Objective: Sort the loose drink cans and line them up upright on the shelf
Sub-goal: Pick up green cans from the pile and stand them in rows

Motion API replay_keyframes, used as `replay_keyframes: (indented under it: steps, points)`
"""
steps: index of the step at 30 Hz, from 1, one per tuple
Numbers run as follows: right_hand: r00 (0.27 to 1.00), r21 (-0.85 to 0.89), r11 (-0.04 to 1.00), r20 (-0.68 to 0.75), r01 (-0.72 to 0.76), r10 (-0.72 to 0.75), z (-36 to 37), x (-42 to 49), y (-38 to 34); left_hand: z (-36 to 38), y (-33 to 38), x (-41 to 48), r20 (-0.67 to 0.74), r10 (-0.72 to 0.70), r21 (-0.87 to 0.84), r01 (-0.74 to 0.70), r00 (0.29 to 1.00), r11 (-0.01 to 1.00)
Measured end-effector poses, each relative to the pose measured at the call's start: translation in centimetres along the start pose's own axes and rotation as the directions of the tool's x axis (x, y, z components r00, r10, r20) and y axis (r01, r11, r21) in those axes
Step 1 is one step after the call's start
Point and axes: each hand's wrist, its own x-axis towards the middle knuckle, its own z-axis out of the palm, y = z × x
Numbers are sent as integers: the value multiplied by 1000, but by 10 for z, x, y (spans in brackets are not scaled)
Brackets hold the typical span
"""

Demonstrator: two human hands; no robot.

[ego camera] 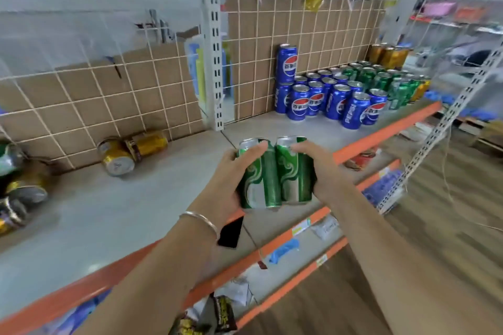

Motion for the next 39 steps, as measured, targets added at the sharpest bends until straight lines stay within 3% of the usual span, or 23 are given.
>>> replay_keyframes:
  steps: [2,6,10,17,22,29,39]
  points:
    - [998,44,998,-54,-38,40,-31,7,-2,20,-8,21,114,-109,-24,112,988,993]
    - [983,48,992,-131,-119,125,-80,28,-10,56,-15,81,84,-171,92,164,982,982]
    - [959,74,990,-250,-120,135,-119,57,-29,95,-12,129,164,-306,-25,314,938,949]
    - [954,197,976,-261,-95,145,-176,92,-56,150,-11,200,444,-246,59,247,861,967]
    - [923,155,984,-357,-90,141,-204,116,-68,184,-15,228,513,-186,24,203,838,979]
    - [835,84,994,-541,-64,100,-262,145,-91,242,-35,272,440,-390,161,357,809,920]
    - [895,-54,999,-446,2,-26,-379,200,-148,355,-52,329,297,-320,160,283,900,946]
